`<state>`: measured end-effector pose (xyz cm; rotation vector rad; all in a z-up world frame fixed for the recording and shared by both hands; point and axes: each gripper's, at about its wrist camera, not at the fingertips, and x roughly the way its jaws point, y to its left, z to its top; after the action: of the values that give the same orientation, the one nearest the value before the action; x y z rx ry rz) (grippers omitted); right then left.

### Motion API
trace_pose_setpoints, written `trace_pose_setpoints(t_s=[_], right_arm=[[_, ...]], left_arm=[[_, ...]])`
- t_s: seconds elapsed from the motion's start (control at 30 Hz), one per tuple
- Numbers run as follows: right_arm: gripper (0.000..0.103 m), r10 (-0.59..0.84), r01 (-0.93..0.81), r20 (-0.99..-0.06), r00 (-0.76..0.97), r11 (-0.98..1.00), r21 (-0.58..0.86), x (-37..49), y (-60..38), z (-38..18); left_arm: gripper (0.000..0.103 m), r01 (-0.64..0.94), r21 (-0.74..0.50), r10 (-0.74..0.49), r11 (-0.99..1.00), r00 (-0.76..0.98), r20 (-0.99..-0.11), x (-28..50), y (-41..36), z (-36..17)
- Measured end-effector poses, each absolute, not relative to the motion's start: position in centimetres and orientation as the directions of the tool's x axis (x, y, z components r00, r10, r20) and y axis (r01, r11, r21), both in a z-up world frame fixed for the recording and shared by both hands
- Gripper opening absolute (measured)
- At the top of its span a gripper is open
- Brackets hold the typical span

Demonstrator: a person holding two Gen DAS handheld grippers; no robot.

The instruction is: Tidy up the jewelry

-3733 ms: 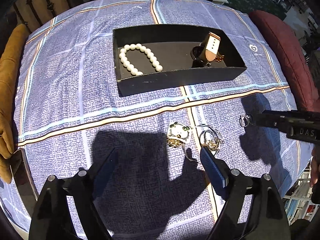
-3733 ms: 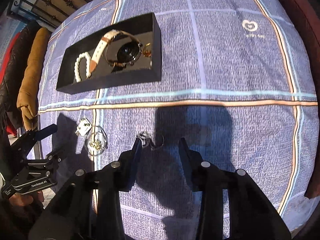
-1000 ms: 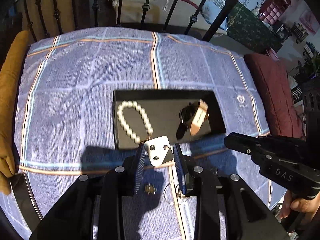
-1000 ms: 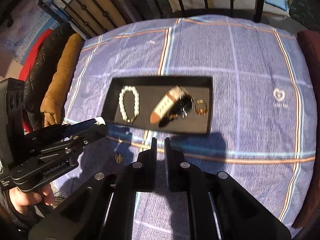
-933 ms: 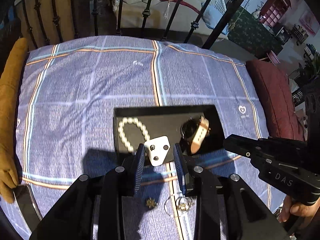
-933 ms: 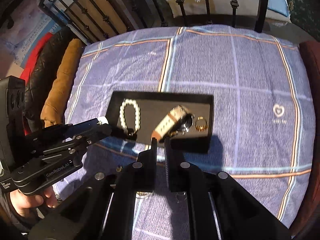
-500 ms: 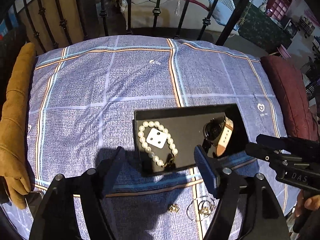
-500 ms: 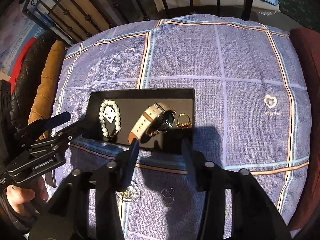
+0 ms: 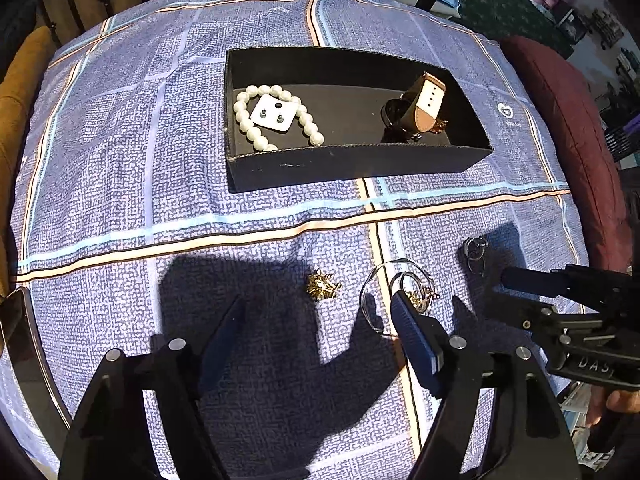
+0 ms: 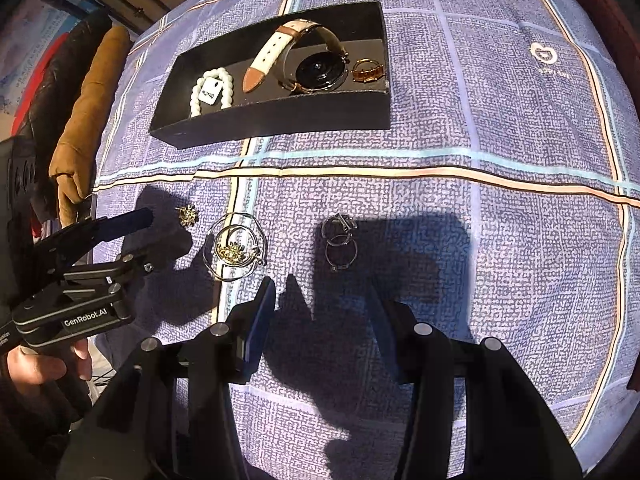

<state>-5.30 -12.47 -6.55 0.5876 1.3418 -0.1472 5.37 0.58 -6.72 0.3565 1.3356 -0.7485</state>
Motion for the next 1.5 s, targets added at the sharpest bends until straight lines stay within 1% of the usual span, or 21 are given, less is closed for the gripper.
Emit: trace_pose_setpoints(t_s=[0.03,0.1,0.13,0.17,0.2,0.27,0.3,0.37,0.5,0.63,0.67,0.7,0.87,1.1,1.5], right_arm=[[0.048,0.232,0.424,-0.942,0.244,0.848,0.318,-5.2,-12.5,-6.5],[0.048,0.226,0.422,-0.943,0.246,0.850,0.314,-5.1,-12.5,-6.4],[0.048,0.226,0.422,-0.942,0.247,0.850,0.314,-5.0,-12.5,-6.3],[0.048,0.227,0.423,-0.941,0.250,0.849,0.317,-4.8,-12.6,-6.3],[0.048,0.228,0.422,-0.941,0.251,0.849,0.319,-4.7,-12.6,-6.3],[0.045,0.239,0.405,-0.936,0.260,0.852,0.330,-4.1,-12.4,-6.2],[0.043,0.243,0.392,-0.935,0.259,0.858,0.332,-3.7,-12.1,-6.2],[0.043,0.255,0.363,-0.933,0.255,0.869,0.337,-2.8,-11.2,-6.3],[0.043,0.269,0.300,-0.933,0.240,0.894,0.334,-1.0,-9.0,-6.6],[0.043,0.251,0.239,-0.943,0.219,0.923,0.302,0.6,-7.1,-7.3],[0.034,0.238,0.233,-0.947,0.216,0.929,0.286,0.8,-6.8,-7.4],[0.020,0.234,0.231,-0.950,0.209,0.932,0.280,1.0,-6.7,-7.6],[0.020,0.239,0.242,-0.944,0.228,0.925,0.293,0.9,-7.2,-7.1],[0.020,0.254,0.298,-0.917,0.309,0.889,0.347,-1.1,-9.1,-4.7],[0.020,0.259,0.355,-0.889,0.378,0.846,0.397,-3.1,-11.5,-2.7]], left_arm=[[0.070,0.671,-0.174,-0.280,0.720,0.052,-0.959,5.5,0.4,-6.8],[0.062,0.672,-0.180,-0.281,0.718,0.043,-0.959,5.7,0.0,-7.1],[0.051,0.671,-0.182,-0.276,0.719,0.036,-0.960,5.8,-0.1,-7.4],[0.043,0.672,-0.165,-0.262,0.722,0.045,-0.964,5.9,-0.2,-7.5],[0.039,0.674,-0.150,-0.253,0.724,0.057,-0.966,6.0,-0.2,-7.5],[0.023,0.663,-0.152,-0.256,0.733,0.061,-0.965,6.3,0.1,-7.6],[0.022,0.654,-0.164,-0.263,0.739,0.055,-0.963,6.6,0.3,-7.6],[0.018,0.649,-0.171,-0.269,0.741,0.053,-0.962,6.8,0.7,-7.4],[0.017,0.640,-0.187,-0.281,0.745,0.048,-0.959,6.7,1.4,-7.1],[0.017,0.633,-0.191,-0.286,0.751,0.051,-0.957,6.8,2.3,-6.6],[0.017,0.631,-0.195,-0.290,0.751,0.048,-0.956,6.8,2.6,-6.5],[0.017,0.629,-0.199,-0.292,0.752,0.048,-0.955,6.8,3.0,-6.4],[0.017,0.623,-0.214,-0.308,0.752,0.045,-0.950,6.8,3.8,-6.0],[0.017,0.628,-0.228,-0.321,0.744,0.036,-0.946,6.7,4.2,-5.6],[0.017,0.652,-0.251,-0.348,0.715,0.020,-0.937,5.6,2.8,-5.1]])
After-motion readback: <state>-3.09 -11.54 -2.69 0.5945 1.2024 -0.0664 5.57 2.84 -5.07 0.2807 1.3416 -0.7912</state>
